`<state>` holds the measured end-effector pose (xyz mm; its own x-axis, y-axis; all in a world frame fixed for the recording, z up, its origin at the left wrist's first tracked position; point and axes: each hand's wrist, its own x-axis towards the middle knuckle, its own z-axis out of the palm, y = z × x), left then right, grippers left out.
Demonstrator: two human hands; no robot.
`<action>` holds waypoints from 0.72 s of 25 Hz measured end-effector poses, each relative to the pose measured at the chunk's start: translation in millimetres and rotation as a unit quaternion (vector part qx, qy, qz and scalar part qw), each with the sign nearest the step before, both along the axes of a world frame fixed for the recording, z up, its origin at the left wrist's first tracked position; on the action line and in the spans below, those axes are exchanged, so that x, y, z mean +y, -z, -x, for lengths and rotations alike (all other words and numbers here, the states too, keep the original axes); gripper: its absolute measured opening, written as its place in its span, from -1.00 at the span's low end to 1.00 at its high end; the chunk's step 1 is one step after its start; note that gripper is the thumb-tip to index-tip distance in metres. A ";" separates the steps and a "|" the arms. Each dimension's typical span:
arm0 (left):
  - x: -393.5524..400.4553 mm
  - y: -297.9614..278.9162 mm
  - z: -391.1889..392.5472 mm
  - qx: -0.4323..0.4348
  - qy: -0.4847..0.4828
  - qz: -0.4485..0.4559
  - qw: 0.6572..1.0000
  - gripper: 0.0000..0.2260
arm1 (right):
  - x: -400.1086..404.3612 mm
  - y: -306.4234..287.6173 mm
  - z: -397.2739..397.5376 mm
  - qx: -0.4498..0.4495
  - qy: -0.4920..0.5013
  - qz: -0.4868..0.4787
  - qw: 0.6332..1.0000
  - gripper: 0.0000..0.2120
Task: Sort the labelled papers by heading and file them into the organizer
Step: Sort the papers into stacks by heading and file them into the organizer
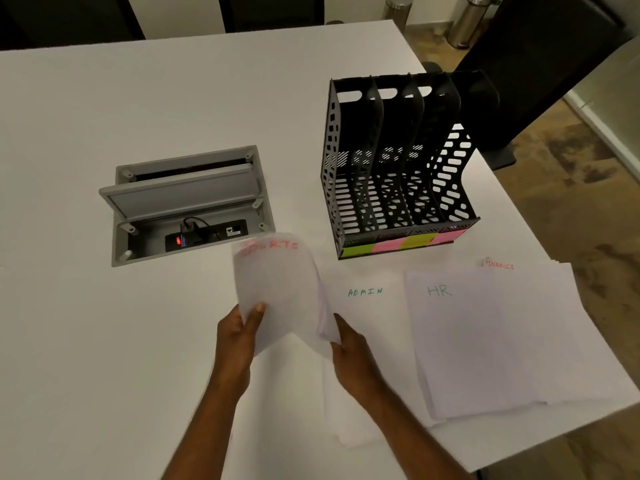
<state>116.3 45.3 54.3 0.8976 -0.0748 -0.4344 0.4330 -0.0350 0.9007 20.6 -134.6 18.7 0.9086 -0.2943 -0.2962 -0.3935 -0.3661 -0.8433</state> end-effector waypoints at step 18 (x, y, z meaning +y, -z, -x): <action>-222.7 21.2 -72.9 -0.273 0.210 -0.327 0.880 -0.65 | -225.6 -85.5 -89.8 -0.215 0.331 0.060 0.917 -0.58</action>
